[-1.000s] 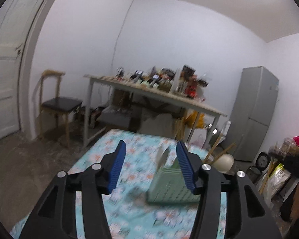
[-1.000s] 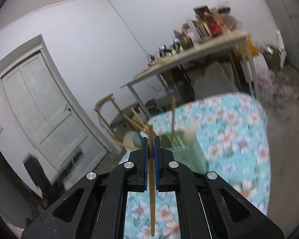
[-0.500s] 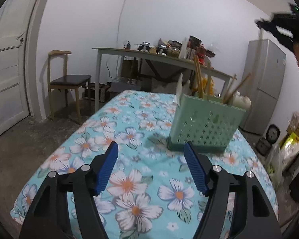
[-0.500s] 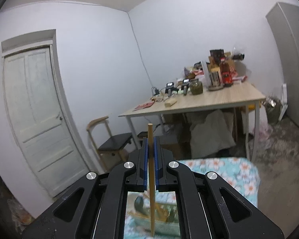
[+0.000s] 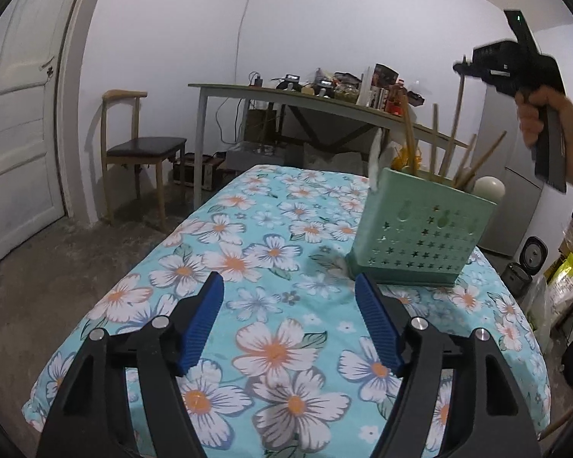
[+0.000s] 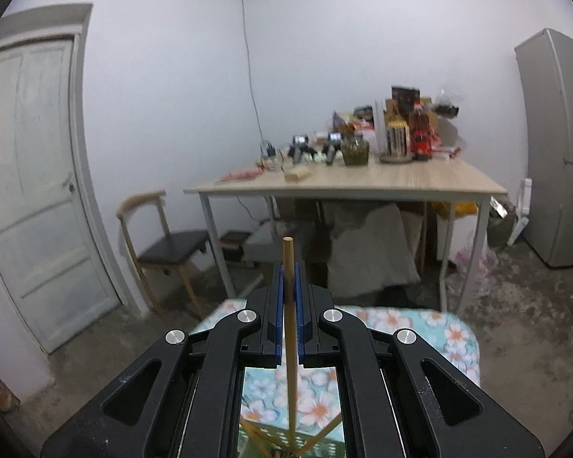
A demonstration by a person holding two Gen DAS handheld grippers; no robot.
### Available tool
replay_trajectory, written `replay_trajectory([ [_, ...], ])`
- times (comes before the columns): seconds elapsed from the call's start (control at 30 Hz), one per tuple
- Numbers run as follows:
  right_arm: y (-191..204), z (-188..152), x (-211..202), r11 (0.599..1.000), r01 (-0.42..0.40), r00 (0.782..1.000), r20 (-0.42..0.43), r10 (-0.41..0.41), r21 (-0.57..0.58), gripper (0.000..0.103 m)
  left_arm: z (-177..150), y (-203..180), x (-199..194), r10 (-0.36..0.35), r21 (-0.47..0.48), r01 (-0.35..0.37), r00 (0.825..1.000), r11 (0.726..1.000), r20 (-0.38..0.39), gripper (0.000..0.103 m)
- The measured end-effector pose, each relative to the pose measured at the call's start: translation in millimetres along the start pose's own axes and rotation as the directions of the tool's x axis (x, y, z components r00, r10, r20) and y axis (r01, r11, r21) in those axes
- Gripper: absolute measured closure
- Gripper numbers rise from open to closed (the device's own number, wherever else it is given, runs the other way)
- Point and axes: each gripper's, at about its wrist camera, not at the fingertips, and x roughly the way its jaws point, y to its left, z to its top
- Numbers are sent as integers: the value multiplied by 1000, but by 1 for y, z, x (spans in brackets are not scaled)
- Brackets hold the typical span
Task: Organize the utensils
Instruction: 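Lower the chopstick into the green holder and open the right tool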
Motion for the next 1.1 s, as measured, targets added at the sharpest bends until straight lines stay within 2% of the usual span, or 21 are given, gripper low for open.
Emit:
replay_trajectory([
  [0.3,0,-32,-3,1000,1,995,-100,-1,1,98,-2,1,1,-5,0,5,1000,1000,-8,34],
  [0.37,1,-37,-5,1000,-10,993,-121,12,12,94,-1,1,-1,-6,-7,6,1000,1000,-9,34],
  [0.4,0,-39,-8,1000,-11,992,-124,13,12,90,0,0,-1,-7,-9,7,1000,1000,-9,32],
  [0.47,-2,-41,-17,1000,-13,992,-122,16,19,76,2,0,-4,-9,-13,9,1000,1000,-9,30],
  [0.7,-8,-41,-71,997,-49,997,-59,52,59,50,10,-4,-16,-26,-16,26,1000,1000,-14,24],
  [0.77,-10,-47,-91,996,-54,997,-49,57,70,36,12,-9,-20,-30,-8,30,999,1000,-20,22],
  [0.87,-8,-59,-112,997,-43,998,-53,47,62,22,15,-15,-26,-39,-4,39,999,999,-26,16],
  [1.0,-2,-82,-131,1000,-1,997,-76,1,9,14,21,-26,-34,-50,14,50,998,999,-30,6],
  [1.1,5,-108,-143,999,37,993,-114,-39,-18,9,25,-35,-40,-53,34,54,998,998,-33,6],
])
